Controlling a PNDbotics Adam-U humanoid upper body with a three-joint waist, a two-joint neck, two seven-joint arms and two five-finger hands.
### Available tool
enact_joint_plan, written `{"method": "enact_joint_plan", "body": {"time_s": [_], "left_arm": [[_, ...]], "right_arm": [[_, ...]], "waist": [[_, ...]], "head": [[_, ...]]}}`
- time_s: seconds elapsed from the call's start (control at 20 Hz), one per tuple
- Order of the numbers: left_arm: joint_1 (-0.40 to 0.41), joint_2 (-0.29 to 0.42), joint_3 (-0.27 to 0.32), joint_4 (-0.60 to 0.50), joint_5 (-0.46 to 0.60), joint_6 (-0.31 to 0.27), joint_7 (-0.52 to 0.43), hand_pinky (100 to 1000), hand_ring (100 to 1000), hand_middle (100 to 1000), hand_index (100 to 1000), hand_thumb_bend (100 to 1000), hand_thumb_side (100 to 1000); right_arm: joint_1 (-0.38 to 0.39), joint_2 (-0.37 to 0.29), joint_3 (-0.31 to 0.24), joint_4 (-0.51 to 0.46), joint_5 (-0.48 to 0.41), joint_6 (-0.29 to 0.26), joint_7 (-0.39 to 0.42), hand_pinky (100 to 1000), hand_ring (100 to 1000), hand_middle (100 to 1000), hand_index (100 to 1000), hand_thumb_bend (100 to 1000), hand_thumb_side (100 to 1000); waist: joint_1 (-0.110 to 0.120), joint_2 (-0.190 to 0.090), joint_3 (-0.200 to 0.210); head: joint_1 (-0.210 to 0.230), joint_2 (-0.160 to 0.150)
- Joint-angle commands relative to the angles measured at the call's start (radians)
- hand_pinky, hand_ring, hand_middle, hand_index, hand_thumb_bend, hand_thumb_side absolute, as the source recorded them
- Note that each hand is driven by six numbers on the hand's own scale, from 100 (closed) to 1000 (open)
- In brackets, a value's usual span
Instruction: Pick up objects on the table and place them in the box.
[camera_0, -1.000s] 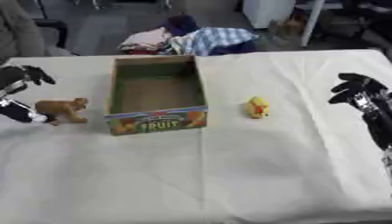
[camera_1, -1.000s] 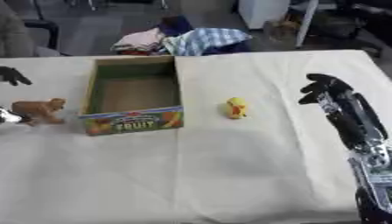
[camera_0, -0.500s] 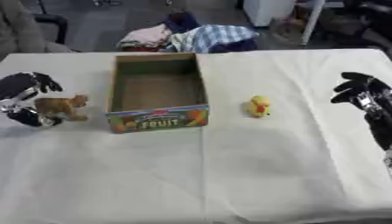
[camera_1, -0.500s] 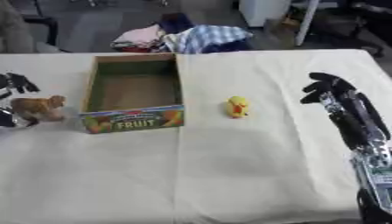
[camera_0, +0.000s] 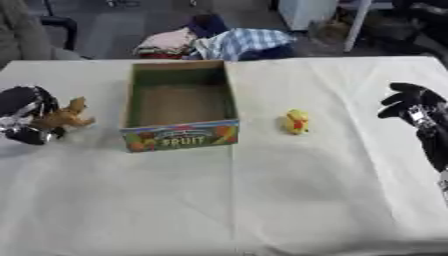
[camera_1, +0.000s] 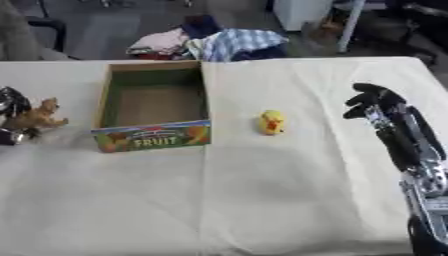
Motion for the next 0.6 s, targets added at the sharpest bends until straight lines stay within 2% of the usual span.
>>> {"method": "enact_joint_plan", "body": {"time_s": [0.05,0.2,0.4,0.6], "left_arm": [[-0.015,0.061,0.005,-0.064,0.071,-0.002,-0.016,739,402,375,525,203,100],[-0.019,0.076,-0.003,-0.117,0.134,0.005,-0.042,733,390,364,512,180,100],[-0.035,0.087,-0.013,-0.182,0.222,0.028,-0.077,732,369,343,488,101,100],[-0.080,0.082,-0.026,-0.222,0.286,0.047,-0.106,722,374,347,492,109,100]], "right_arm": [[-0.009,-0.013,-0.011,-0.008,-0.005,0.000,-0.003,666,568,595,818,100,694],[-0.007,-0.014,-0.012,-0.007,-0.004,0.001,-0.002,666,568,595,818,100,694],[-0.006,-0.015,-0.012,-0.006,-0.003,0.000,-0.003,666,568,594,819,100,694],[-0.006,-0.015,-0.010,-0.004,-0.004,0.000,0.000,666,569,594,819,100,694]], "waist": [[0.004,-0.014,0.002],[0.005,-0.016,0.002],[0.005,-0.018,0.000],[0.006,-0.021,-0.004]], "head": [[-0.006,0.005],[-0.011,0.005],[-0.013,0.005],[-0.004,0.005]]}}
